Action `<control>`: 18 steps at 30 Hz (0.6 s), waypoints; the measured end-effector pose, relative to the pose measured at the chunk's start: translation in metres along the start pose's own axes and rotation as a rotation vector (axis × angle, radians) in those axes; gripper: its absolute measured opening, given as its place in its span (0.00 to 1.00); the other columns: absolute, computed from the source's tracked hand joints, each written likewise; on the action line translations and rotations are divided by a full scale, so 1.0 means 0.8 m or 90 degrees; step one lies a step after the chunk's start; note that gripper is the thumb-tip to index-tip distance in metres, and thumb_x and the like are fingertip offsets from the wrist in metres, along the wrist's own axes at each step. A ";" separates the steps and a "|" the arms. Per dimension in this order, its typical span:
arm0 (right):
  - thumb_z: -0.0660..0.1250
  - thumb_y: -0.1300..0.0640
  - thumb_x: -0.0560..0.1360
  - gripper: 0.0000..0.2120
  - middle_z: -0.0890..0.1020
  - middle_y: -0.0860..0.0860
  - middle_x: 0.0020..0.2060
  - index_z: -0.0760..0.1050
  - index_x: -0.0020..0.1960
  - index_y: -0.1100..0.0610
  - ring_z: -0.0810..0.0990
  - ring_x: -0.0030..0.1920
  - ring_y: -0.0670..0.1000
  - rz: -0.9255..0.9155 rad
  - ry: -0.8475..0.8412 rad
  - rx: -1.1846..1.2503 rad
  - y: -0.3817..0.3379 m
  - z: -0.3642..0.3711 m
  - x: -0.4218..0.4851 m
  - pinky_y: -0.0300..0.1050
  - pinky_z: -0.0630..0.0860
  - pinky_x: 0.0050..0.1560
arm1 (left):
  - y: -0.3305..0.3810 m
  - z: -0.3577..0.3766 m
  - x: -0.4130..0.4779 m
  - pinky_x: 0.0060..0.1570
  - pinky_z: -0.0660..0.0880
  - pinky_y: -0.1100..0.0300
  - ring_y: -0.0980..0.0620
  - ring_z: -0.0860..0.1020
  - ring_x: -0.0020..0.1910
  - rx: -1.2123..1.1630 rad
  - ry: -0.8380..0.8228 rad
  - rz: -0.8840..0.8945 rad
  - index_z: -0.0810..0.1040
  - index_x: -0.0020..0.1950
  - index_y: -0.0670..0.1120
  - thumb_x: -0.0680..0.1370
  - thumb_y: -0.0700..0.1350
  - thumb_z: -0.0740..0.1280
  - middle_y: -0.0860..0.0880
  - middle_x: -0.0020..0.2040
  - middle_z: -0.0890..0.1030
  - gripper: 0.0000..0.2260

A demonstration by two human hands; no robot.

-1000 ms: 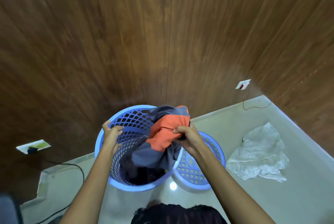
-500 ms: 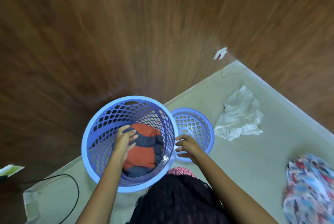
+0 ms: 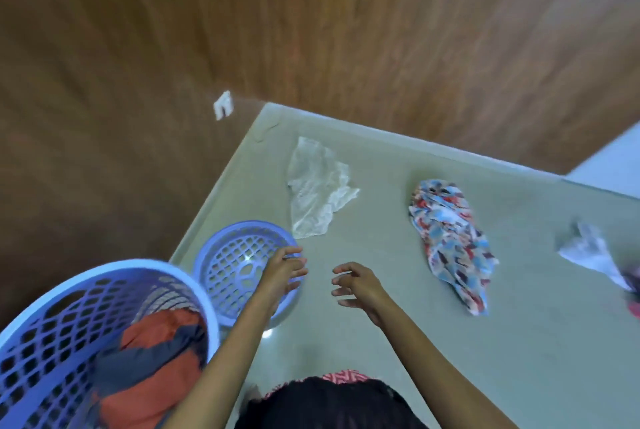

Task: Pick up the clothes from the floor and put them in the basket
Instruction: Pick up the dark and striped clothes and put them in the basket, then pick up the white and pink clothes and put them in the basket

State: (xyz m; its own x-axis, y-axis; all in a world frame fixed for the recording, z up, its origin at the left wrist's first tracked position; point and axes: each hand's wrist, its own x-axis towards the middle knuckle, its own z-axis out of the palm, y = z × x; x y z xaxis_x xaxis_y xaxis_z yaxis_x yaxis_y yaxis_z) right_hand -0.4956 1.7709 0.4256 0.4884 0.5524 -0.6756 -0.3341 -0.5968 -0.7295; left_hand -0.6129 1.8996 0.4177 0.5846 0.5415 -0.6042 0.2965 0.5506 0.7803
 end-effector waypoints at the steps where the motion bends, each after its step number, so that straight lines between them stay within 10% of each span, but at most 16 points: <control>1: 0.62 0.64 0.73 0.07 0.77 0.52 0.44 0.74 0.48 0.55 0.79 0.36 0.49 -0.006 0.021 0.023 0.004 -0.028 -0.005 0.42 0.76 0.39 | 0.005 0.031 0.001 0.39 0.70 0.61 0.51 0.79 0.43 0.017 -0.027 0.001 0.74 0.52 0.50 0.68 0.44 0.68 0.50 0.48 0.78 0.13; 18: 0.66 0.64 0.72 0.07 0.82 0.54 0.40 0.76 0.50 0.59 0.80 0.36 0.52 -0.062 0.441 0.482 0.146 -0.483 -0.130 0.42 0.76 0.40 | -0.059 0.585 0.007 0.44 0.73 0.59 0.50 0.79 0.43 0.318 -0.385 -0.054 0.76 0.49 0.48 0.76 0.38 0.65 0.48 0.45 0.80 0.06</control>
State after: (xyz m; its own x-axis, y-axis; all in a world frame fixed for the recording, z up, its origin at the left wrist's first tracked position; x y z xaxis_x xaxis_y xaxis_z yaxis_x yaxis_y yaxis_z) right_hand -0.2741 1.4193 0.4521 0.8179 -0.0218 -0.5750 -0.5713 0.0888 -0.8159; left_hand -0.2704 1.5791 0.4528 0.8120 -0.0079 -0.5836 0.5782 0.1466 0.8026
